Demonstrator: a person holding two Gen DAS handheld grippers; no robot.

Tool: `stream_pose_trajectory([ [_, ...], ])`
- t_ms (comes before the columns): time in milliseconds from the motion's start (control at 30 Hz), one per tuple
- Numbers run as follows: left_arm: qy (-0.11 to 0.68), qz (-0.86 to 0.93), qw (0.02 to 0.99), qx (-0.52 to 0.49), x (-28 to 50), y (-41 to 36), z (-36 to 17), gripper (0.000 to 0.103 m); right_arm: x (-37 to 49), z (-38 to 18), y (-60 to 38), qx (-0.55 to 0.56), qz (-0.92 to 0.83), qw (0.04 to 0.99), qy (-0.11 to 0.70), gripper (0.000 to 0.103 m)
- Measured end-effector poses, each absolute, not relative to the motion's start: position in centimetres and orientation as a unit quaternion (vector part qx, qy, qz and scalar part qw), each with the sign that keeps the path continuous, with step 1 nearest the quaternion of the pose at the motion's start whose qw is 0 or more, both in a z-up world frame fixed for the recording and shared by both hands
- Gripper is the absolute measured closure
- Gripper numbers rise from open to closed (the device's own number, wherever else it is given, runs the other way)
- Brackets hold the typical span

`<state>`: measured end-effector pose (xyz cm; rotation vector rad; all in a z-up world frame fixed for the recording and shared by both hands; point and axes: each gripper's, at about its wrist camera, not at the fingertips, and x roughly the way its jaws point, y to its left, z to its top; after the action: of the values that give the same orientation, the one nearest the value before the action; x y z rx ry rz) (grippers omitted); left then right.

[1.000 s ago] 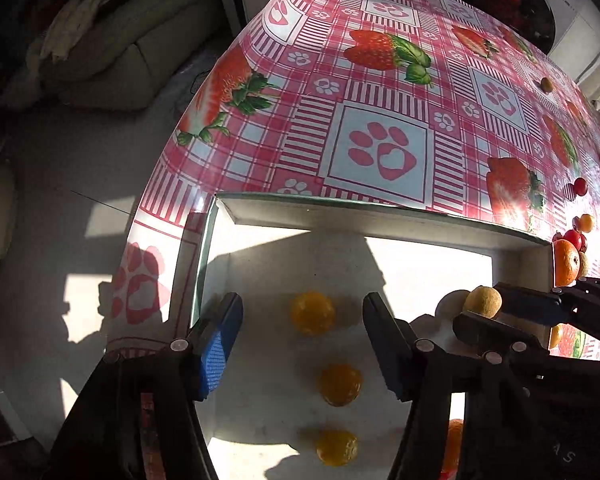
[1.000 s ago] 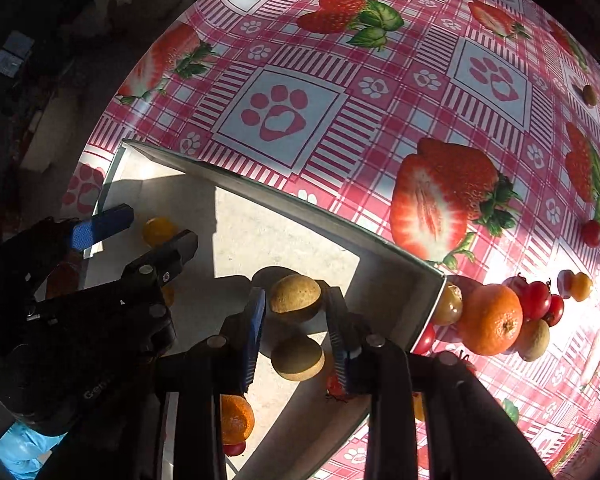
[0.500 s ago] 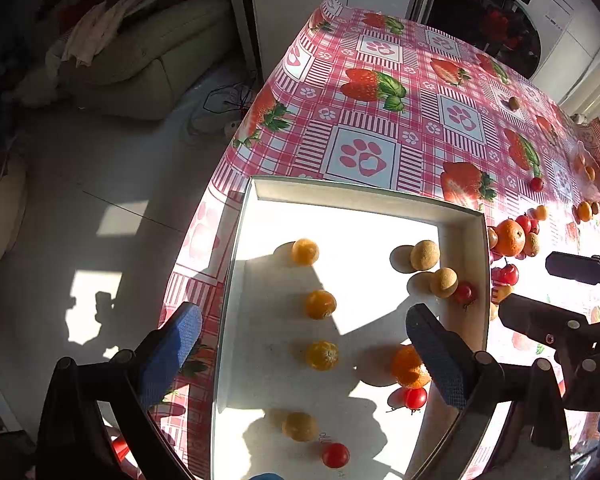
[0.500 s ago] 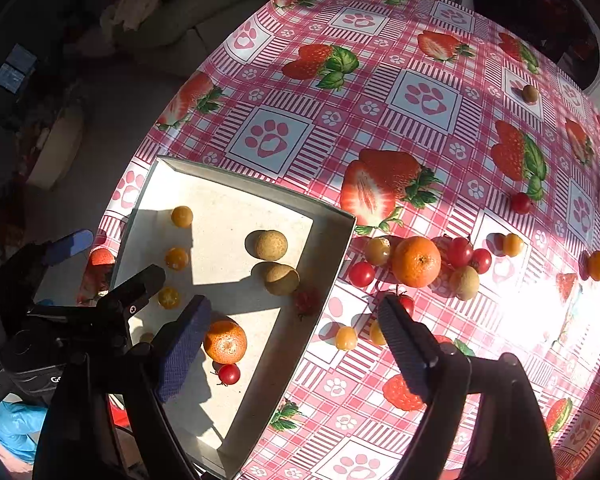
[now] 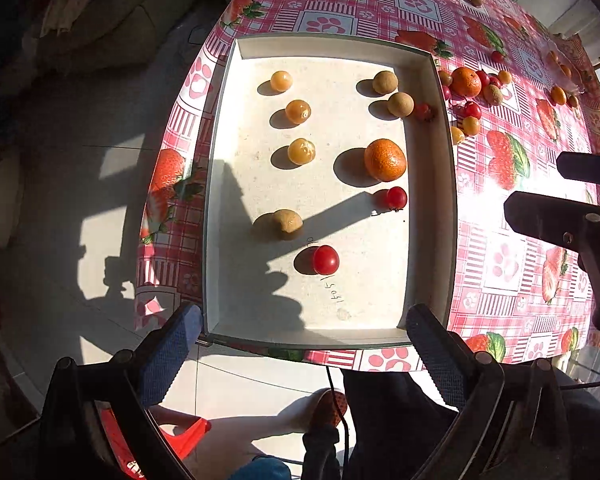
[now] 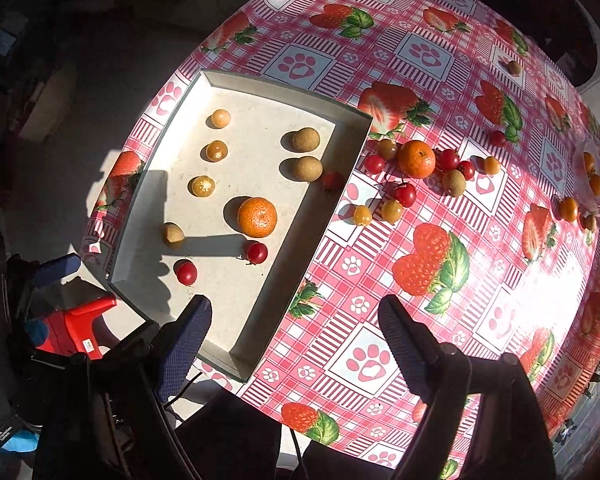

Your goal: Organize fruits

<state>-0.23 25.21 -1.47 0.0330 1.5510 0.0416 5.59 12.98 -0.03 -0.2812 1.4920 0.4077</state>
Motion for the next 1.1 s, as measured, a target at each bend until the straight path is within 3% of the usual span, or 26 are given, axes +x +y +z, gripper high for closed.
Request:
stream_pose_trajectory([
  [267, 0.689, 0.022, 0.724, 0.021, -2.4, 24.1, 0.1, 0.0, 3.5, -0.3, 13.9, -0.2, 0.196, 0.685, 0.673, 0.015],
  [1100, 0.69, 0.033, 0.722, 0.029, -2.6, 23.8, 0.5, 0.0, 3.7, 0.1, 14.3, -0.219, 0.2, 0.685, 0.665, 0.015],
])
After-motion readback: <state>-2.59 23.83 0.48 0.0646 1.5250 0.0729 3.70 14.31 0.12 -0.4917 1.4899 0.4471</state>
